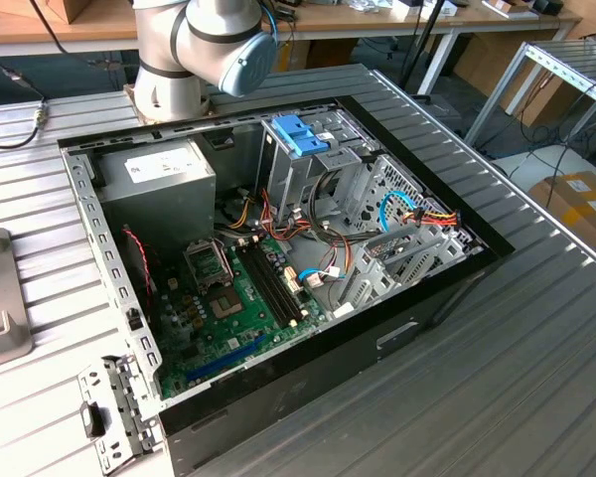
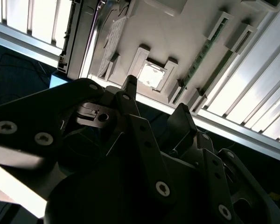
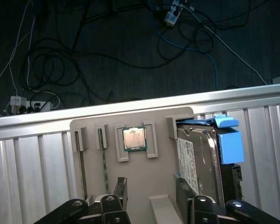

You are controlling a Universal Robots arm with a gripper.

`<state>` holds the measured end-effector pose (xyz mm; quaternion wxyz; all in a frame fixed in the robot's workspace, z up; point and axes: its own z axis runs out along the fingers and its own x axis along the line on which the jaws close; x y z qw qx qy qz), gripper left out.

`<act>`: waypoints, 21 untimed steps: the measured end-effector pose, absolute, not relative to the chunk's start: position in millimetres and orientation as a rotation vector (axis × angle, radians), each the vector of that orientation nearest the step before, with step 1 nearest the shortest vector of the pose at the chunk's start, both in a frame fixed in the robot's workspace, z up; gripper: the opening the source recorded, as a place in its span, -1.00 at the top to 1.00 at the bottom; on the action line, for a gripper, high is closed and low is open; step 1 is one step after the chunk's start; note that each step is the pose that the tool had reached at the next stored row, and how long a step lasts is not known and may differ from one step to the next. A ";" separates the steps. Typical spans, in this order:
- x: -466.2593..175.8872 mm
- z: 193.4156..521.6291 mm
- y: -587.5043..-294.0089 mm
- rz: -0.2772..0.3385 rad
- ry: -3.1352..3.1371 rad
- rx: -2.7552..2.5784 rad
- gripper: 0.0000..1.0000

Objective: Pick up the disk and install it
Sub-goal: 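Pick up the disk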

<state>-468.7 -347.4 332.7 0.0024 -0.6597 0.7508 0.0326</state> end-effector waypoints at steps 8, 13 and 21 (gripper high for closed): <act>-468.9 331.4 -345.3 0.102 2.355 -2.069 -0.08; -469.1 330.7 -344.3 0.103 2.355 -2.069 -0.08; -469.4 329.3 -342.5 0.103 2.355 -2.069 -0.08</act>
